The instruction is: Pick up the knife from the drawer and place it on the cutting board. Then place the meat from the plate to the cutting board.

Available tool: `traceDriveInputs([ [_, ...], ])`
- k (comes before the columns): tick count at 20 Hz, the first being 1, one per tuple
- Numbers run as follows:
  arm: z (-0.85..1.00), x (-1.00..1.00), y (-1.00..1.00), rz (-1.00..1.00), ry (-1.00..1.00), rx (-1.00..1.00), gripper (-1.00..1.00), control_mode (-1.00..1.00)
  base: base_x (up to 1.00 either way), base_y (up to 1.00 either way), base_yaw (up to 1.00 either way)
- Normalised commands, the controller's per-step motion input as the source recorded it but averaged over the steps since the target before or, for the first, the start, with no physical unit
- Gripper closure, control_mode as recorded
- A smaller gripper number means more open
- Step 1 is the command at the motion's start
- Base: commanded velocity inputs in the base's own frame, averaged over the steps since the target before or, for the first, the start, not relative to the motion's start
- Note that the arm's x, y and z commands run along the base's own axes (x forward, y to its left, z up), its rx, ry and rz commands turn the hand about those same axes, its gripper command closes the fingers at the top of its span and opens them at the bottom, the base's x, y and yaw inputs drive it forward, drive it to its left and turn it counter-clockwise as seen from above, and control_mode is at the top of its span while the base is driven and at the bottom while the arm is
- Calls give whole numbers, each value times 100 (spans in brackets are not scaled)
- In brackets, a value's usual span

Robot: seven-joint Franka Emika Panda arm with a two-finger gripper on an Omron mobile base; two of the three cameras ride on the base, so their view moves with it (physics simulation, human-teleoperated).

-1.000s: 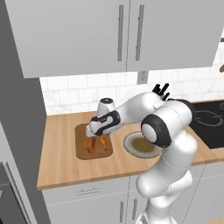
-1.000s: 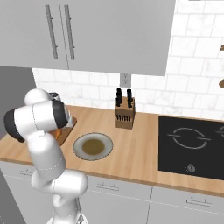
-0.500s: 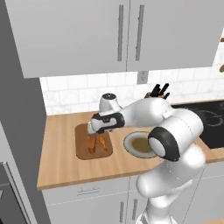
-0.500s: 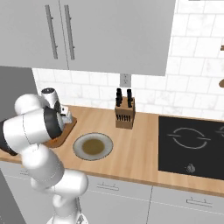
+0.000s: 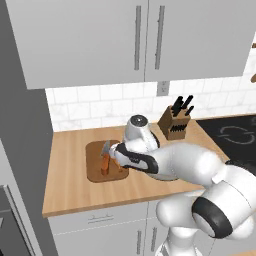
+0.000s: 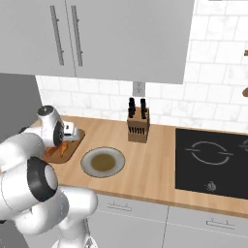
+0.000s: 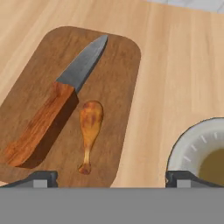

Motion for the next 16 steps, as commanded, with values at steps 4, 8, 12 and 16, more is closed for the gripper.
traceDriveInputs([
  [4,59,-33,10,0,-25,0,-100,-100,0,0,0],
  [8,74,-36,23,1,-20,-2,-100,-100,0,0,0],
  [12,82,-28,24,0,-14,-5,-100,-100,0,0,0],
  [16,38,-20,9,0,-2,-1,-100,-100,0,0,0],
])
